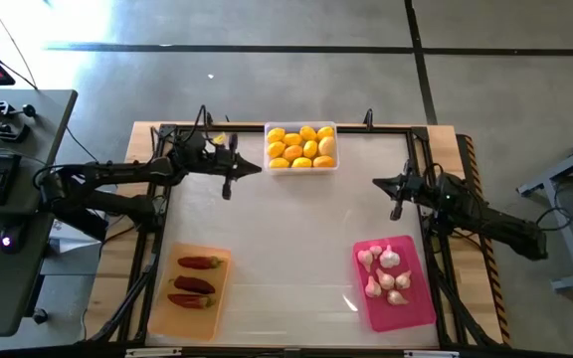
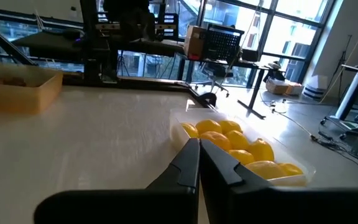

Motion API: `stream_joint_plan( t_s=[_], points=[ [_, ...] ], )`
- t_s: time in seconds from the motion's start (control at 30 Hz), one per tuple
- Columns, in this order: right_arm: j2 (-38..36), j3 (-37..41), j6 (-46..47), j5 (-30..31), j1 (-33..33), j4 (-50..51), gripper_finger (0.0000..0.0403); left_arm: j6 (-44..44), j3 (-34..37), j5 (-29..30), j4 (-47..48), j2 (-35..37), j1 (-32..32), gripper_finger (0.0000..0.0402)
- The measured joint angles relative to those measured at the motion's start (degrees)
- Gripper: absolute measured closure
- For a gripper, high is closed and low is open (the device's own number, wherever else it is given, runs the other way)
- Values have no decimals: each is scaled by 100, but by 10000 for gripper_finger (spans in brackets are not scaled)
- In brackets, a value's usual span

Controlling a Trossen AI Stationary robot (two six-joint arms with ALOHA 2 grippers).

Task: Sort produce into baskets
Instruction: Return to Home Position

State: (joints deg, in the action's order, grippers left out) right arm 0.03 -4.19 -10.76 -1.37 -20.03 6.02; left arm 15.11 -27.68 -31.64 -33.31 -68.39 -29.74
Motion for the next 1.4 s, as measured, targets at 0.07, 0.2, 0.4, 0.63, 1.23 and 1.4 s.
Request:
stream_joint_plan(
  t_s=[0.07,0.2,0.4,0.63,1.23,1.4],
  points=[
    [-2,0,14,-59,-28,-7,403,-2,21,2,-38,94,-38,401],
    [0,0,0,-69,-106,11,403,-4,429,2,-319,446,-181,401],
    [-2,54,9,-173,-231,-81,403,-304,1224,10,-901,1275,-433,401],
    [0,361,177,-255,-470,-758,403,-613,1924,20,-870,2534,-740,401],
    [0,363,287,158,-660,-919,403,-1504,2697,-308,252,4457,-924,401],
    [0,363,296,275,-662,-785,403,-1400,2697,-259,929,5143,-927,401]
  ],
)
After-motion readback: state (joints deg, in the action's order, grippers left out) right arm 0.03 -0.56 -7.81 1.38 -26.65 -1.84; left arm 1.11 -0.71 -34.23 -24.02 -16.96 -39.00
